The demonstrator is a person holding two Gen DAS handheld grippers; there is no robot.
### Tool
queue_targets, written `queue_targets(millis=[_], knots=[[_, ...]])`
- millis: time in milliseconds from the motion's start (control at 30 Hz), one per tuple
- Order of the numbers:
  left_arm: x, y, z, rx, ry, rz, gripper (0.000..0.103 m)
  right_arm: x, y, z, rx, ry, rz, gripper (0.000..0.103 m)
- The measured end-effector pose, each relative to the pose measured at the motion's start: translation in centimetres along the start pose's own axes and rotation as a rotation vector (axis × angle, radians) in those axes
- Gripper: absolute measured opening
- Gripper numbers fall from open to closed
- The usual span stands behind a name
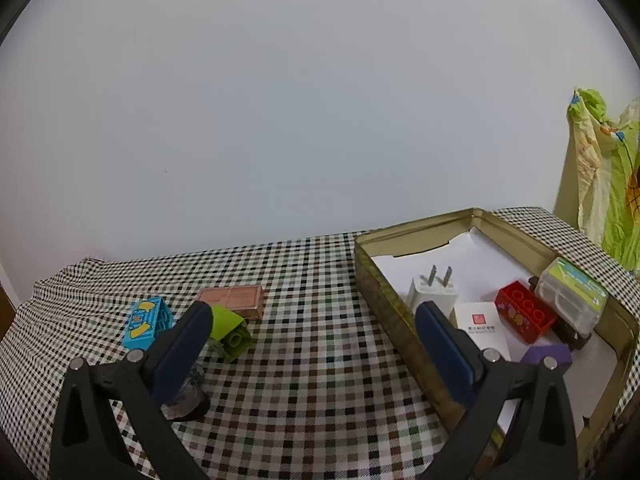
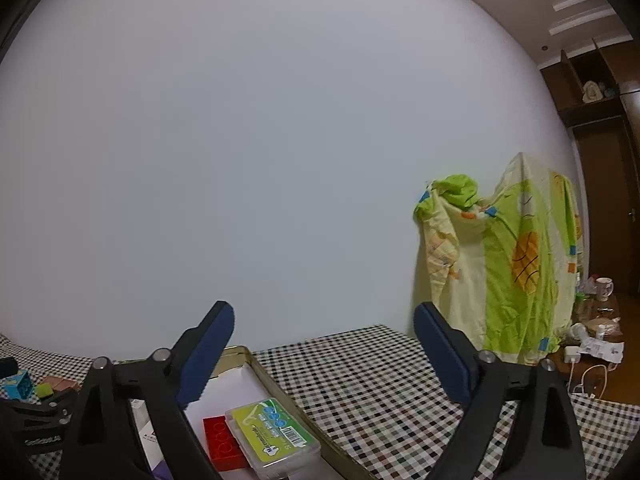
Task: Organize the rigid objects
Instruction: 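Withdraw both tools from the tin, then move both tools toward the grey crumpled object on the cloth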
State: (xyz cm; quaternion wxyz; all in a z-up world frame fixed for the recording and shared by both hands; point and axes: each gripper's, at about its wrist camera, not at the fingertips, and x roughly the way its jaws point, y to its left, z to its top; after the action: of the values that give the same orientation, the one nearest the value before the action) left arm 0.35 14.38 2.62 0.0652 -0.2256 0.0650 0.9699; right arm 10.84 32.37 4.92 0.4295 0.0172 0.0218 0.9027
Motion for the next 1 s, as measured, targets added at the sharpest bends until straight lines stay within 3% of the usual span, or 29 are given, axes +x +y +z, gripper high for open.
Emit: queue_targets(millis=[200, 467, 1000], knots=[[-0.8, 0.8, -0.2, -0.013, -0.019, -0.005, 0.102, -1.6, 0.0, 0.1, -0.018, -0.051, -0.025, 0.099], [-1.3, 3.2, -0.6, -0.011, -0.037, 0.005, 0.102, -3.0, -0.2, 0.2, 0.001, -0.055, -0.065, 0.099], [-1.8, 9.5, -1.4, -0.065, -0.047, 0.054, 0.102, -7.9, 7.5, -0.3, -0.128, -0.100, 0.061, 0.099]])
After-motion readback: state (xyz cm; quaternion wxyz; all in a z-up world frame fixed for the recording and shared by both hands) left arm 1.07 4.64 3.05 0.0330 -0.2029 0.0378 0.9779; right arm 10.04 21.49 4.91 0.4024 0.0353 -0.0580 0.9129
